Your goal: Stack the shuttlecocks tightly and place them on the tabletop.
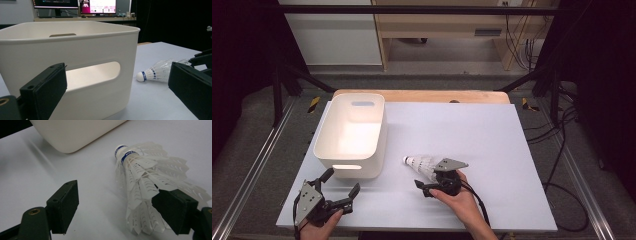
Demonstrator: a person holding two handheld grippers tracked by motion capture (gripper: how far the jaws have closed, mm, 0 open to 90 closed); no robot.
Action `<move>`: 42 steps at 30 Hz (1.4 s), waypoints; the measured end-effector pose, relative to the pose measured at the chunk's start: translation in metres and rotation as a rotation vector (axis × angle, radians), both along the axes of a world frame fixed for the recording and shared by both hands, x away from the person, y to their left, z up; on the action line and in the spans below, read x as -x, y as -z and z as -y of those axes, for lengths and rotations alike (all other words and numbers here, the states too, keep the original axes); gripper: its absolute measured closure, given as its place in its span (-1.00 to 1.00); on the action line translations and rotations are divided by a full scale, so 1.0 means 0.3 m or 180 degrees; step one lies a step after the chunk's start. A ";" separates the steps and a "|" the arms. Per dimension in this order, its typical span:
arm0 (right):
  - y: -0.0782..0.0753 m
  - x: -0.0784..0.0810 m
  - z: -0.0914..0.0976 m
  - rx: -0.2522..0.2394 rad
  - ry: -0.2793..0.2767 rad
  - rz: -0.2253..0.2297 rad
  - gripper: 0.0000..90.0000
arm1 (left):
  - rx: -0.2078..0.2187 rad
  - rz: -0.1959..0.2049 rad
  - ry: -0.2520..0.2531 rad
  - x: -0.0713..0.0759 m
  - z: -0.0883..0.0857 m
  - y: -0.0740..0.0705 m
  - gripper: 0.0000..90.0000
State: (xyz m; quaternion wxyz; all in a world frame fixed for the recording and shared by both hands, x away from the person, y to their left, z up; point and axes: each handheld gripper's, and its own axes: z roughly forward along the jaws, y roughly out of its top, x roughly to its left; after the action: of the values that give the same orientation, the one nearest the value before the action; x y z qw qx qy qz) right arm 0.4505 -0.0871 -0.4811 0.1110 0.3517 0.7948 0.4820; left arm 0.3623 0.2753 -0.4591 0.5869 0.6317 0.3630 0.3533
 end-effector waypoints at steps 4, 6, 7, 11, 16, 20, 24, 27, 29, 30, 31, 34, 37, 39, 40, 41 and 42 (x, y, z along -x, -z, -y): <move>0.001 0.000 -0.005 0.0048 0.0020 0.0025 -0.45 | 0.0006 0.0000 -0.0006 0.000 -0.002 0.000 -0.96; 0.002 0.000 -0.010 0.0068 0.0024 0.0034 -0.42 | 0.0009 -0.0010 -0.0006 -0.001 -0.002 0.002 -0.96; 0.003 -0.001 -0.011 0.0075 0.0021 0.0040 -0.40 | 0.0018 -0.0020 -0.0008 -0.002 -0.002 0.003 -0.96; 0.008 -0.005 -0.018 0.0118 0.0014 0.0038 -0.27 | 0.0024 -0.0011 0.0001 -0.002 -0.001 0.002 -0.96; 0.014 -0.016 -0.024 0.0161 0.0003 0.0035 -0.18 | 0.0017 0.0001 0.0019 -0.003 0.001 -0.001 -0.96; 0.014 -0.021 -0.029 0.0159 -0.0013 0.0035 -0.11 | -0.0001 0.0006 0.0026 -0.002 0.004 -0.002 -0.96; 0.009 -0.025 -0.043 0.0185 -0.0036 0.0052 -0.11 | 0.0000 0.0009 0.0019 0.000 0.002 -0.002 -0.96; 0.008 -0.030 -0.050 0.0197 -0.0040 0.0061 -0.11 | -0.0004 0.0013 0.0020 0.000 0.002 -0.003 -0.96; 0.007 -0.032 -0.053 0.0215 -0.0036 0.0078 -0.11 | -0.0003 0.0011 0.0025 -0.001 0.002 -0.003 -0.95; 0.006 -0.035 -0.054 0.0212 -0.0033 0.0084 -0.11 | -0.0001 0.0009 0.0026 -0.001 0.001 -0.002 -0.96; 0.006 -0.037 -0.053 0.0214 -0.0031 0.0089 -0.10 | 0.0003 0.0006 0.0024 -0.001 0.001 -0.002 -0.96; 0.006 -0.042 -0.053 0.0224 -0.0022 0.0083 -0.08 | 0.0028 0.0006 0.0017 0.001 -0.001 -0.002 -0.95; 0.004 -0.045 -0.054 0.0236 -0.0024 0.0099 -0.05 | 0.0020 0.0014 0.0020 0.001 0.000 -0.003 -0.95; 0.003 -0.045 -0.054 0.0240 -0.0031 0.0111 -0.04 | -0.0002 0.0011 0.0029 -0.001 0.001 -0.003 -0.95; 0.003 -0.046 -0.054 0.0239 -0.0035 0.0111 -0.01 | -0.0003 0.0010 0.0034 -0.001 0.001 -0.003 -0.95; 0.003 -0.047 -0.055 0.0235 -0.0041 0.0109 -0.01 | -0.0002 0.0010 0.0034 -0.001 0.001 -0.003 -0.95; 0.004 -0.047 -0.055 0.0237 -0.0043 0.0108 0.00 | 0.0013 0.0010 0.0030 -0.002 0.001 -0.003 -0.95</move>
State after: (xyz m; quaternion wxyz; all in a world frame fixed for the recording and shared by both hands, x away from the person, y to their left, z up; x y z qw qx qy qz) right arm 0.4646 -0.0707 -0.4822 0.1341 0.3337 0.8125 0.4588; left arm 0.3628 0.2751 -0.4581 0.5904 0.6316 0.3598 0.3508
